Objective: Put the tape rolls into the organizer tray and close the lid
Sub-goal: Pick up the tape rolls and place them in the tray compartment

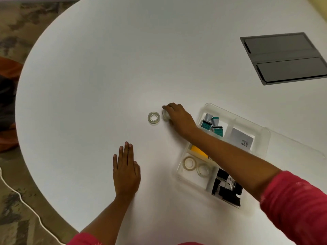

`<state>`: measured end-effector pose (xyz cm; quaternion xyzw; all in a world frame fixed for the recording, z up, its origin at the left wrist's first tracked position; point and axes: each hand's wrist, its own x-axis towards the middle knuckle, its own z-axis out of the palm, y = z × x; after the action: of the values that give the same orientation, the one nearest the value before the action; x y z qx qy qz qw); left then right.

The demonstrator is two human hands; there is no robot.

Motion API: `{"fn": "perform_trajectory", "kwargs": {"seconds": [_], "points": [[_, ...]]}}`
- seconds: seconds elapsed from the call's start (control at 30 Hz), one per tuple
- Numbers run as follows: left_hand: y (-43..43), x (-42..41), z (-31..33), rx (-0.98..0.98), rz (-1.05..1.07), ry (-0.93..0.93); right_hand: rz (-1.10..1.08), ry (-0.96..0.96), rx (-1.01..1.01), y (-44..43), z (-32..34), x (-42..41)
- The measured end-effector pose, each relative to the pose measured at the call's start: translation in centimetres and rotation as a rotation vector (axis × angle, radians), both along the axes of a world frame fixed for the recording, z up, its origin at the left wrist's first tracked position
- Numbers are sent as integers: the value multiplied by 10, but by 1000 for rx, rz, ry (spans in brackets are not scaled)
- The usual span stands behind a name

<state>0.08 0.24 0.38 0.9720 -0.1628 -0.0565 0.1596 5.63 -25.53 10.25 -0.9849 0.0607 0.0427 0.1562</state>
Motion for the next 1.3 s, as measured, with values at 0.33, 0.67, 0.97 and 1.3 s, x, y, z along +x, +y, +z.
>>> {"fn": "perform_trajectory", "kwargs": {"seconds": [0.33, 0.67, 0.97, 1.3], "points": [[0, 0, 1, -3, -14, 3, -52, -102, 90, 10, 36, -158], [1, 0, -1, -3, -14, -6, -150, 158, -186, 24, 6, -203], [2, 1, -5, 10, -21, -10, -219, 253, -282, 34, 17, -183], [2, 0, -4, 8, -24, -12, -26, -55, 41, 44, 22, -64]]}}
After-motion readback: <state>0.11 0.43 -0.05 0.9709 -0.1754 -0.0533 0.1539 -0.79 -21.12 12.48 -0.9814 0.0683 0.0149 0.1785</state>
